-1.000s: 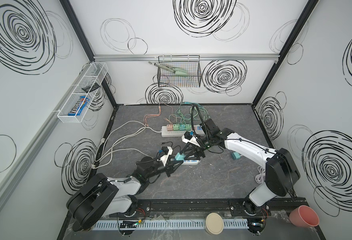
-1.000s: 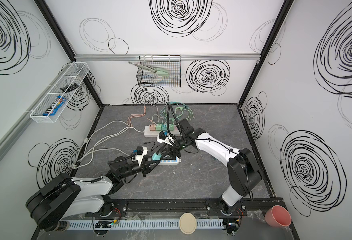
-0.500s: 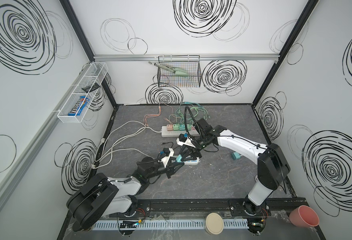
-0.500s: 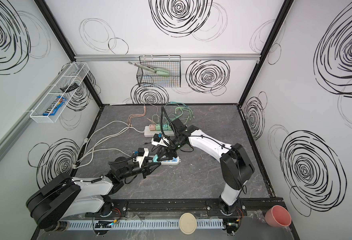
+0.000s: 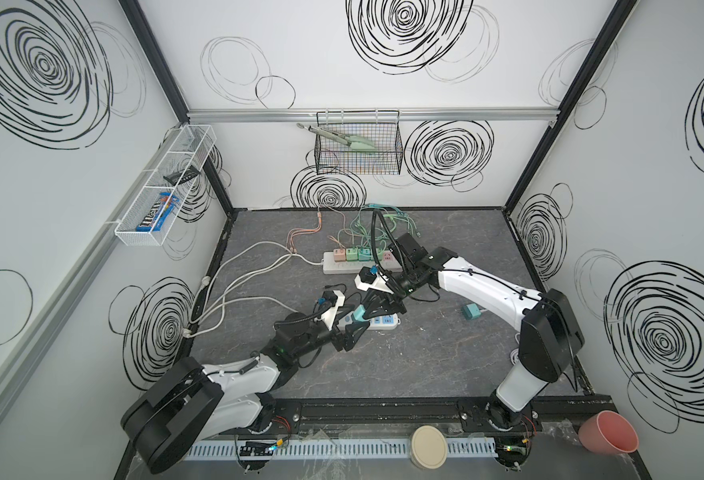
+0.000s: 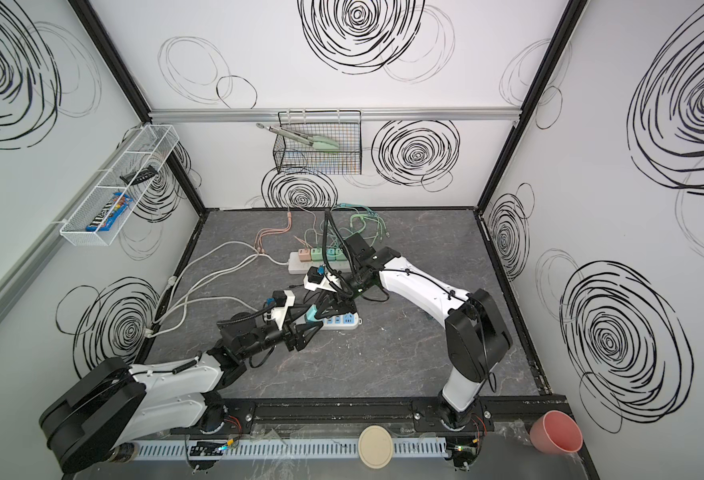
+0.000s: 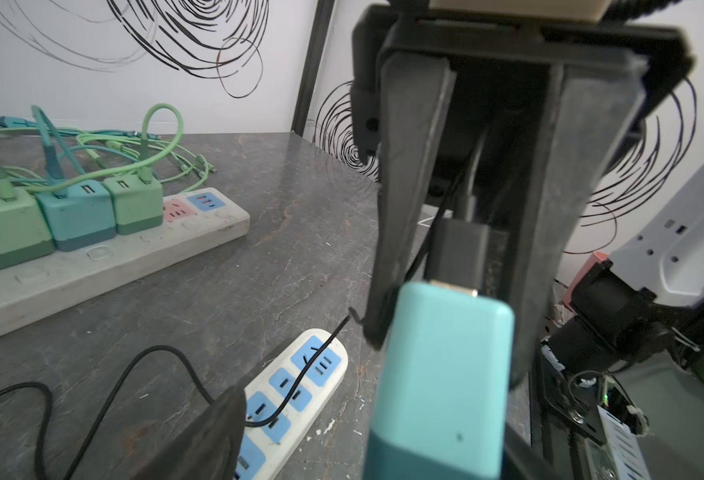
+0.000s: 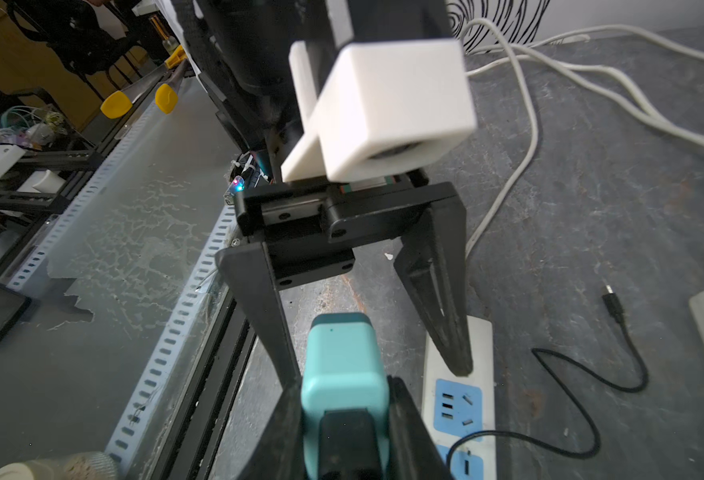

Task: Insert the plug

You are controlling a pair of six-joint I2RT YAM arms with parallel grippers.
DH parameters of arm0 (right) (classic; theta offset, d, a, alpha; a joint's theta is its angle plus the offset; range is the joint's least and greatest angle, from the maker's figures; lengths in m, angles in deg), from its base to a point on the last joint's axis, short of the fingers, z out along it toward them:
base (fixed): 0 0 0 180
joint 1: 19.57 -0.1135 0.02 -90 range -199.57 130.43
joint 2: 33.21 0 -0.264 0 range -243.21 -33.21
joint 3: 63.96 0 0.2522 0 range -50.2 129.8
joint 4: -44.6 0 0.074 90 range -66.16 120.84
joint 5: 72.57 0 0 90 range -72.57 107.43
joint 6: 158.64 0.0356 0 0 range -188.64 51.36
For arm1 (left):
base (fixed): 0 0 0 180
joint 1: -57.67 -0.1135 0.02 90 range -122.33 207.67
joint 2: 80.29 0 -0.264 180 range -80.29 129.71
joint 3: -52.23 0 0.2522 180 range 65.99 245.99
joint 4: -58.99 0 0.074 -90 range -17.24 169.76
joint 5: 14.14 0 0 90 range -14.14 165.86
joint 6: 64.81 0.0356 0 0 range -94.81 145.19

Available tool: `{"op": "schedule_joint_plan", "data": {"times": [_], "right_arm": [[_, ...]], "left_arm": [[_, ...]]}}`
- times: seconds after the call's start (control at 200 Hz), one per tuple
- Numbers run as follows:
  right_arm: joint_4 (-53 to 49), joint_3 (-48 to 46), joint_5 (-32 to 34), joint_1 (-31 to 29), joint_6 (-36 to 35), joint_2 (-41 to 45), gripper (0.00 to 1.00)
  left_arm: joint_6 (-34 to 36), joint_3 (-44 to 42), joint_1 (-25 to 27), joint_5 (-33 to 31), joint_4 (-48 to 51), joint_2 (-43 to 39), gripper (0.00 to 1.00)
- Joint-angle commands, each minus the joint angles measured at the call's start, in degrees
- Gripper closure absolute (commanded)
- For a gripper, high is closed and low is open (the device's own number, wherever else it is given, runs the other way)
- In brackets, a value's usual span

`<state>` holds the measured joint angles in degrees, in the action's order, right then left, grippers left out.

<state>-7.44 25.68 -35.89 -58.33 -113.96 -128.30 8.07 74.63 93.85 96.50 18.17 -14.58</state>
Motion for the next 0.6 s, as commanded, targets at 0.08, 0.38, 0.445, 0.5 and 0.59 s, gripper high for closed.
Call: {"op": "schedule_joint_plan", "data": {"times": [0.08, 0.38, 0.445, 0.5, 0.59], "right_arm": [[3.98, -3.71, -1.57, 1.73, -0.10, 6.20, 1.00], [10.61, -7.47, -3.90, 3.34, 1.11, 10.76, 1.00], [12.06, -8.10, -4.44, 3.39, 1.18, 11.31, 1.00], [13.28, -8.63, -5.20, 3.43, 1.20, 11.83, 1.00], [15.33, -9.65, -5.99, 3.43, 1.37, 12.52, 1.00]], "left_arm": [[-7.03, 1.64, -0.19, -8.79, 6.31, -2.84, 0.18], [-17.48, 7.10, -2.56, -11.64, 26.29, -6.03, 0.25], [-21.82, 8.83, -4.23, -9.47, 29.17, -5.61, 0.24], [-25.38, 9.81, -5.03, -7.11, 29.72, -4.48, 0.24], [-29.40, 12.47, -5.65, -3.19, 30.72, -1.09, 0.23]]}}
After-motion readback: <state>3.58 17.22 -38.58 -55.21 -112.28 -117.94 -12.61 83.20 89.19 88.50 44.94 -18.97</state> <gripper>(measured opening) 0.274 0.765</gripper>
